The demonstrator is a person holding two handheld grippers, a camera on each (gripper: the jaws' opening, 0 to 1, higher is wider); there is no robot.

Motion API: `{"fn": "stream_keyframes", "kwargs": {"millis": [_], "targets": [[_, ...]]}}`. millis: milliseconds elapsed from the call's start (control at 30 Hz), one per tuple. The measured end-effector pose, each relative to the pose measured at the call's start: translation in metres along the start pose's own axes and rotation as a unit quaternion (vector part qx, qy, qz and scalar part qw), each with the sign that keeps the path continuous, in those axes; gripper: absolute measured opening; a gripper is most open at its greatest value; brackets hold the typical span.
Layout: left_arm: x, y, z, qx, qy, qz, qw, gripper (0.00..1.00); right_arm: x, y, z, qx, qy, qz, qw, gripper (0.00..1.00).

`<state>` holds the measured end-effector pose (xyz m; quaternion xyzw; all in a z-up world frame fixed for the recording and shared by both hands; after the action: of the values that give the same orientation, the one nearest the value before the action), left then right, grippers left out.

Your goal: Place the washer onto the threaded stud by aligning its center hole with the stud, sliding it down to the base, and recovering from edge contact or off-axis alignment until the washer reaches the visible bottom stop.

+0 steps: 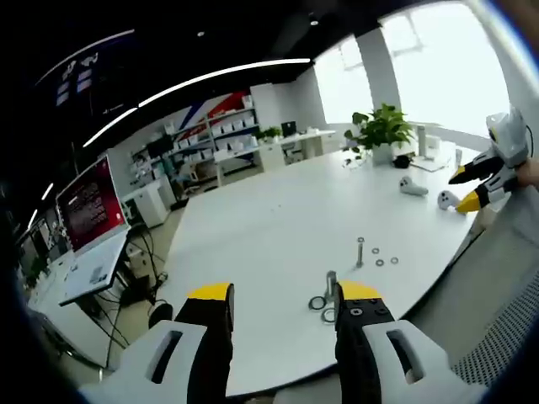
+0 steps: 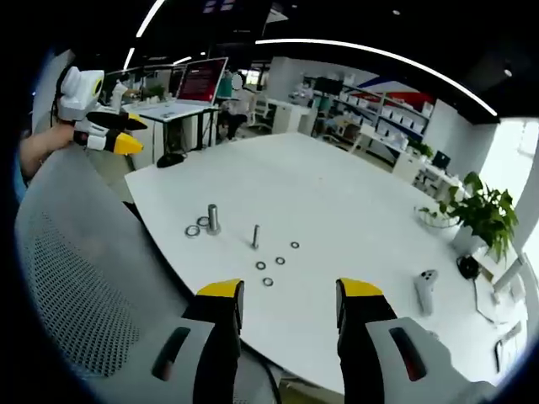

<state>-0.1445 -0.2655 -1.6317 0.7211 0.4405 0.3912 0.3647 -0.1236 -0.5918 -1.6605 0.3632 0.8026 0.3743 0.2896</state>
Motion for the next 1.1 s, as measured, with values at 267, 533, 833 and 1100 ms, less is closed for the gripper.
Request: {"fn": "stream_keyframes", "kwargs": {"millis": [267,533,833,1100], "targets": [[-0.0031,0.0056,0.0006,-0.019,-0.009,-0.001,0.9998,0.46,-0.0005,0.0,-0.0004,-0.001,-0.001,0.001,1.0,0.45],[-0.0029,0.0016,0.0016,-0.007,-0.009,0.0,0.9999,0.47,0.0013,0.0001,0.0001,-0.001,0.006,0.005,1.0,0.45],[-0.0023,0.0001,0.0015,-0.004,-0.005,0.009,0.9999,0.48,0.0024,-0.0009,0.0007,0.002,0.01,0.006,0.9999,0.45],[0.0005,0.0038,-0.0007,-0.017,0.006,0.023,0.9996,0.48,-0.0019,-0.0002,-0.0008,0.0,-0.005,0.001,1.0,0.46]]}}
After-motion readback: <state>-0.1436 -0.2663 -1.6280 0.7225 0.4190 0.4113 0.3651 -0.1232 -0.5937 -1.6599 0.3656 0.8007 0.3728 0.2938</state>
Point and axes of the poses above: the point that each gripper's makers call its tool centre point, and the gripper's own axes: z roughly forward along the fingers, x roughly to its left, y roughly out of its top, the point moved 3 cm from there along -z, roughly backward along the fingers, and after that the axes turned 2 degrees about z, right-handed, at the moved point
